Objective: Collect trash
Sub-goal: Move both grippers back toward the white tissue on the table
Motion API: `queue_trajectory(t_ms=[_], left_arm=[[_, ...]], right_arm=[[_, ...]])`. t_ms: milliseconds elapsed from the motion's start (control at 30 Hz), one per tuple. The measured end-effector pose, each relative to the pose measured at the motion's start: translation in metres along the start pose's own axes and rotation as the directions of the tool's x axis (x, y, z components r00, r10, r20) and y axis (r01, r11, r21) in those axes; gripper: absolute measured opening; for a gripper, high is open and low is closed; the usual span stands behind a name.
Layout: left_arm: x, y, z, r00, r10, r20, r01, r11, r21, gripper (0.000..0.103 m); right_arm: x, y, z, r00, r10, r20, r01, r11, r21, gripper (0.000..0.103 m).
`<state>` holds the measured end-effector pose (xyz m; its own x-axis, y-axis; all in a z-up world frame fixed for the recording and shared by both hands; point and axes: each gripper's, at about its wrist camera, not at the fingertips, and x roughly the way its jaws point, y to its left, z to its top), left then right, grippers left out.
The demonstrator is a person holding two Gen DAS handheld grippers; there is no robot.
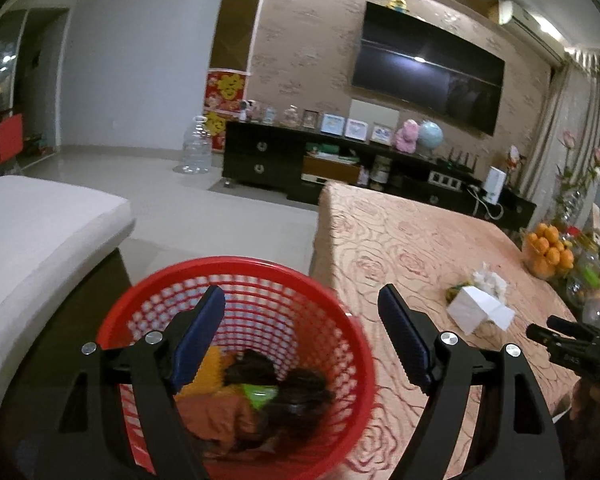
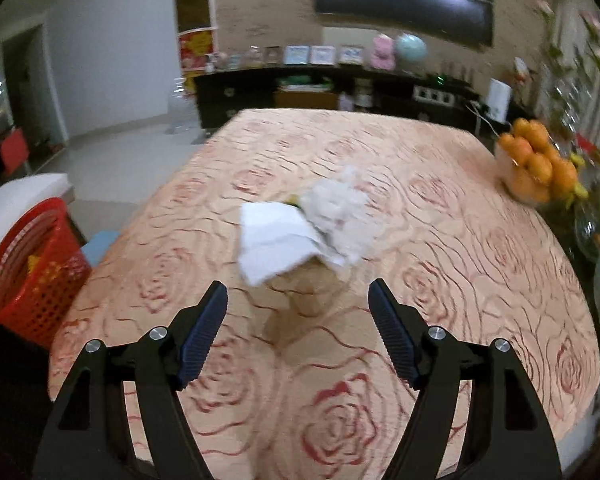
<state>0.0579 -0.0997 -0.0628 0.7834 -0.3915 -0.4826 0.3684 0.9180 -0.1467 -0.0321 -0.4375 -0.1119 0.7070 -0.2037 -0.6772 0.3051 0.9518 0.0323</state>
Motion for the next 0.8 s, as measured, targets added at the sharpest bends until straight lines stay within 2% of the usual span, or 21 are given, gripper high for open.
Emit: queue_trajectory(t_ms=[233,467,567,800], left_arm=[[0.020,-0.049,-0.005,0.996,-0.060,-0.059,0.063,0.996,0.056,0.076],[0.052,-0.104,-0.010,0.980,-0.144,-0.138,0.159,0.982,0.105,0.076],[0.070,-0.127,-0.011,0.967,-0.179,-0.183,0.202,0.972,0.117,0.076],[0.116,-0.173,-0.013,0.918,-0.265,-0.294,0.304,0.948,0.094,0.076]], right_arm=[[0.012,-0.022,-0.011,0.999,-0.023,-0.046,0.027,0.997,0.073,0.072],[0.008,-0.040,-0.014,0.998,-0.035,-0.051,0.041,0.990,0.132,0.072],[0.009,-0.046,-0.015,0.997,-0.039,-0.060,0.048,0.987,0.152,0.072],[0.012,-0.057,-0.019,0.996,-0.030,-0.081,0.045,0.980,0.195,0.072]])
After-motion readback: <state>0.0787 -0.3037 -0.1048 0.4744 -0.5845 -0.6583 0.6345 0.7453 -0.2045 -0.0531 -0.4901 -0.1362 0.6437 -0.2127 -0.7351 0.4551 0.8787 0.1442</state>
